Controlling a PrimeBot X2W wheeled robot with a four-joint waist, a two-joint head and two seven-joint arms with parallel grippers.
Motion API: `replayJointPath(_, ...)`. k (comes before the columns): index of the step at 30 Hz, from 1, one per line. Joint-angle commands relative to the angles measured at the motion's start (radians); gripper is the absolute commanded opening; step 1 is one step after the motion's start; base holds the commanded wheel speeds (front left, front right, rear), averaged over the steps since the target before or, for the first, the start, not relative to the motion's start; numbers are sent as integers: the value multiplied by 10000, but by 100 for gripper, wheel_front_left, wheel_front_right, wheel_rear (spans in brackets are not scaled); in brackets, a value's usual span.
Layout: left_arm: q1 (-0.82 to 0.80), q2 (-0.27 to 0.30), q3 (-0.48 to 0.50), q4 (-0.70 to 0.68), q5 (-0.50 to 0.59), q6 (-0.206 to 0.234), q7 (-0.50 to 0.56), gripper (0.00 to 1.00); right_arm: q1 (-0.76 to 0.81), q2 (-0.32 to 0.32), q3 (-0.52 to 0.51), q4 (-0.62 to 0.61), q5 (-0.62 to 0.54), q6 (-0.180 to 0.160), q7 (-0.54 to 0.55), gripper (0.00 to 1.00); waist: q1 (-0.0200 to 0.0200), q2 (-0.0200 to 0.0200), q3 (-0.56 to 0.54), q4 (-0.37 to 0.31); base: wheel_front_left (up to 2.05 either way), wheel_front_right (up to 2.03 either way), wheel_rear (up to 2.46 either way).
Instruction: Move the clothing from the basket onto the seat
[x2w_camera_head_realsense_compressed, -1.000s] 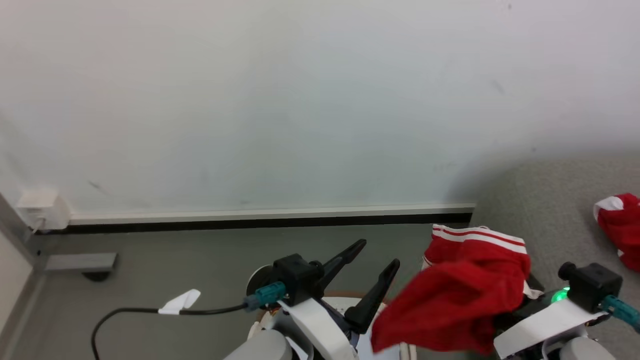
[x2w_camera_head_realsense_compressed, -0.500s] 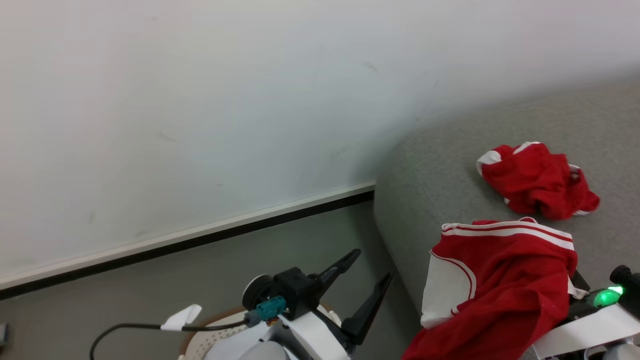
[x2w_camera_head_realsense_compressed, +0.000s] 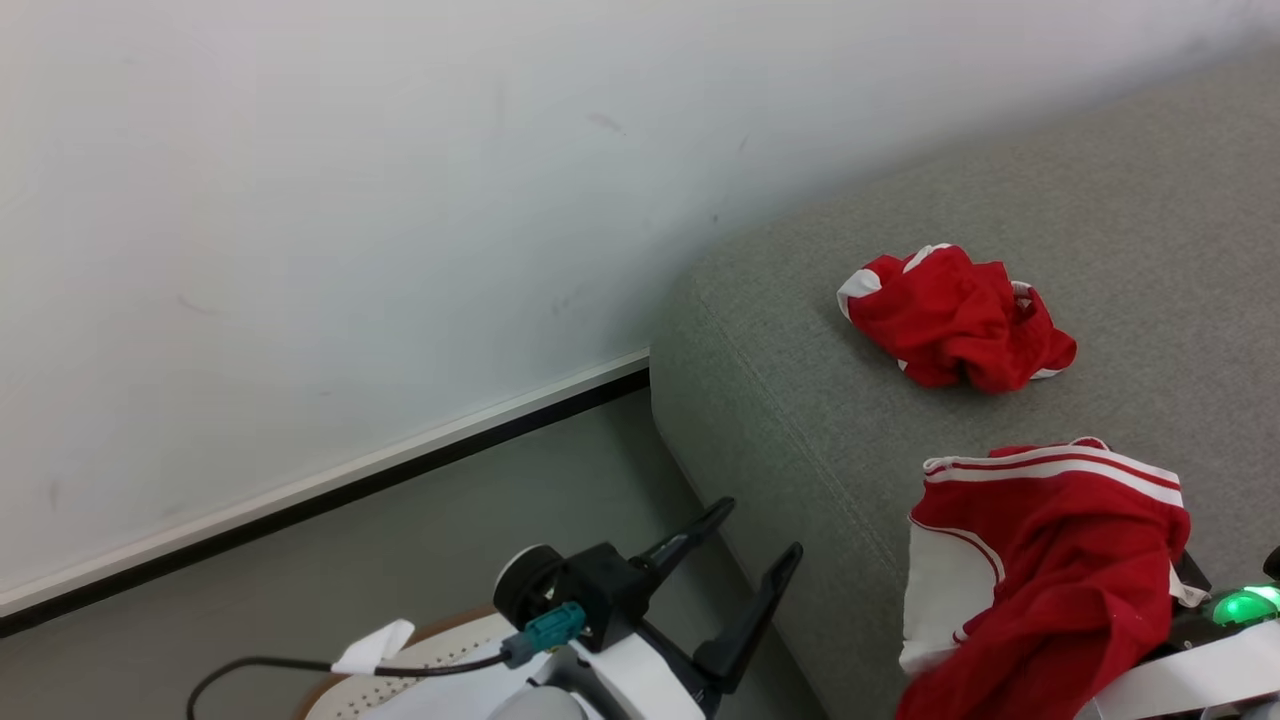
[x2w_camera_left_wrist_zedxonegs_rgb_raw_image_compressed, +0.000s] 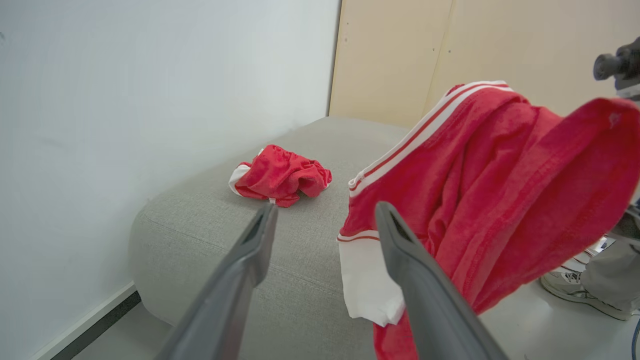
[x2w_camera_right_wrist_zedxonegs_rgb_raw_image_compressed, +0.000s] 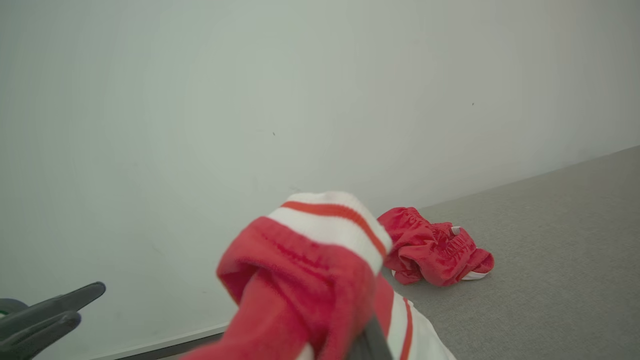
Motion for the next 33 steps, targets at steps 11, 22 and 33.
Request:
replayJointPath(11,-457,234,192,-37,690,-167,-2,100,-1891,-689,-546,274,700,-19,-34,0,0,-1,1460,483,0,0,0)
replayJointPath(22,-1818,1197,278,-736,1098,-223,509,100,-5425,-1976,-2389,2596,1166,-19,-31,0,0,-1,4671,1623,0,0,0)
replayJointPath(33,-2357,1683,442,-1409,1328,-45,817,100,-7656,-2540,-2072,7118,-358,-20,585,0,0,-1,6125,2308,0,0,0)
